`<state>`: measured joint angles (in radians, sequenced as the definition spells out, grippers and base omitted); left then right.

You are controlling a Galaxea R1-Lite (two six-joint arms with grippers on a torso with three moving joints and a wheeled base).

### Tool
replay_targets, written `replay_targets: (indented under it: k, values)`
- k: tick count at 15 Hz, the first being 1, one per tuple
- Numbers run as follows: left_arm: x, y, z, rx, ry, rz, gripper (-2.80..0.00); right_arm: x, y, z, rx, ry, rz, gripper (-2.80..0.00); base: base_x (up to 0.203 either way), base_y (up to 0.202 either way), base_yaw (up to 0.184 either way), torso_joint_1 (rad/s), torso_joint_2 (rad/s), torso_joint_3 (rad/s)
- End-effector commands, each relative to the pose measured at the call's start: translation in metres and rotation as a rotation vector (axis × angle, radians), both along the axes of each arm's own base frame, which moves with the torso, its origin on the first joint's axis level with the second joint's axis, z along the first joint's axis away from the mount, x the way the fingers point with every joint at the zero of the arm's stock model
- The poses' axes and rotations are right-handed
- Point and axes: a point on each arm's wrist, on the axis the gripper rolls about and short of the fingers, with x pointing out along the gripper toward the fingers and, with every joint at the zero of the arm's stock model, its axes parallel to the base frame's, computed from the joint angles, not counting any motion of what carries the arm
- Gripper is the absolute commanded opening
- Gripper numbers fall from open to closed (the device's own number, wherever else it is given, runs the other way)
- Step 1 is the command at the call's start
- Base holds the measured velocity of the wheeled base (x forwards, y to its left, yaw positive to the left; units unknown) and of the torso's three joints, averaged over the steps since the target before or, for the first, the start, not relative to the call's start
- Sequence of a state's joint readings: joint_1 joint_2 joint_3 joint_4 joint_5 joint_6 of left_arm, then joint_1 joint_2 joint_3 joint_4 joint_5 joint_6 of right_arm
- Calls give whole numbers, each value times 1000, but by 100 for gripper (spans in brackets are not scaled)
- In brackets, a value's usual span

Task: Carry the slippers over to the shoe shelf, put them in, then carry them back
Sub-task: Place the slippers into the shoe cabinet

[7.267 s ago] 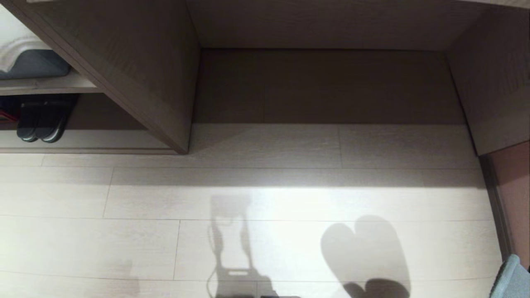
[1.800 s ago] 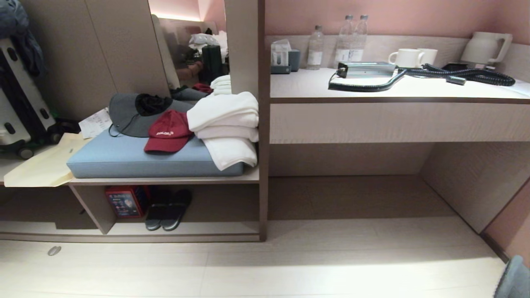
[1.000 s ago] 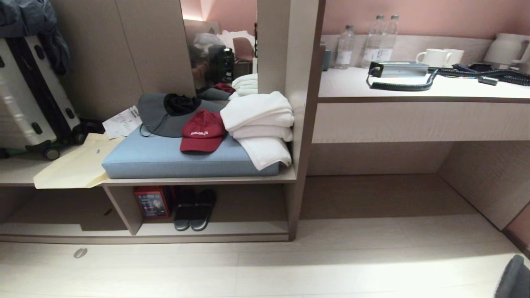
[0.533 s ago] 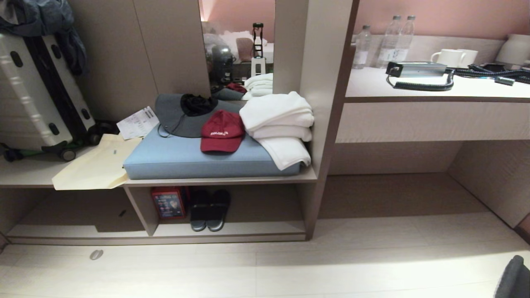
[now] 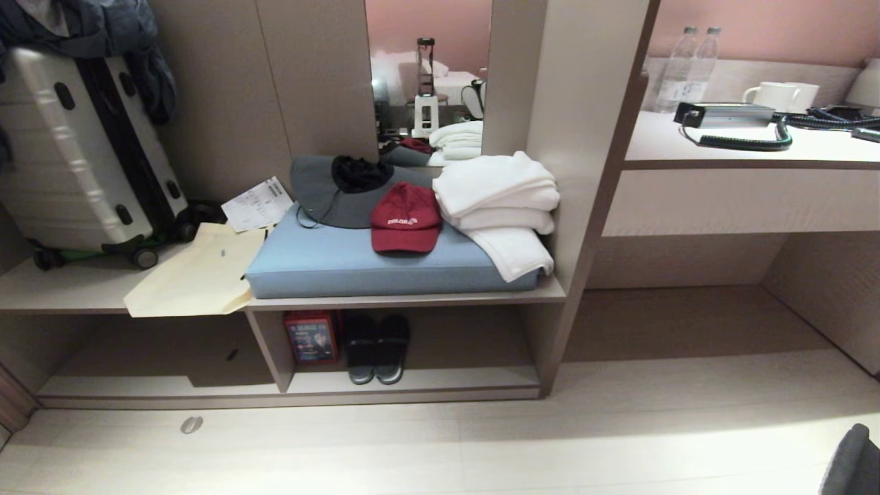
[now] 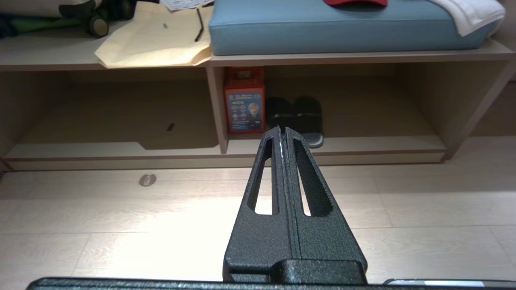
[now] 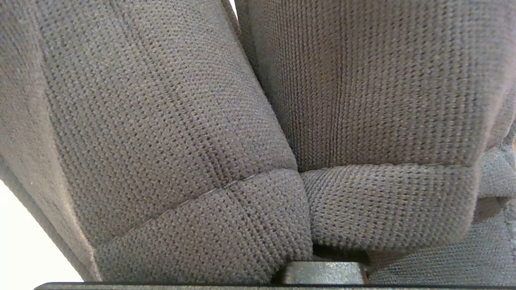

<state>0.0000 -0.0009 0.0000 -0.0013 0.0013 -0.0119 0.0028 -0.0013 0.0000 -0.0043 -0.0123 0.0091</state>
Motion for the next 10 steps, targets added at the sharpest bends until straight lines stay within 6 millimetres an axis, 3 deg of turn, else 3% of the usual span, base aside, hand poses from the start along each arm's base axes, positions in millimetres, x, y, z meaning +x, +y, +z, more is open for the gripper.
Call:
replay_targets:
  k: [1, 6, 10]
  values:
    - [0, 0, 0, 0, 1, 2, -280, 0, 0, 0, 0, 2, 0, -280, 0, 197, -1, 3, 2, 0]
    - [0, 0, 0, 4, -1, 1, -280, 0, 0, 0, 0, 2, 0, -280, 0, 180, -1, 2, 3, 3]
    - [0, 0, 0, 3, 1, 2, -280, 0, 0, 0, 0, 1, 0, -280, 0, 20, 1, 1, 1, 2]
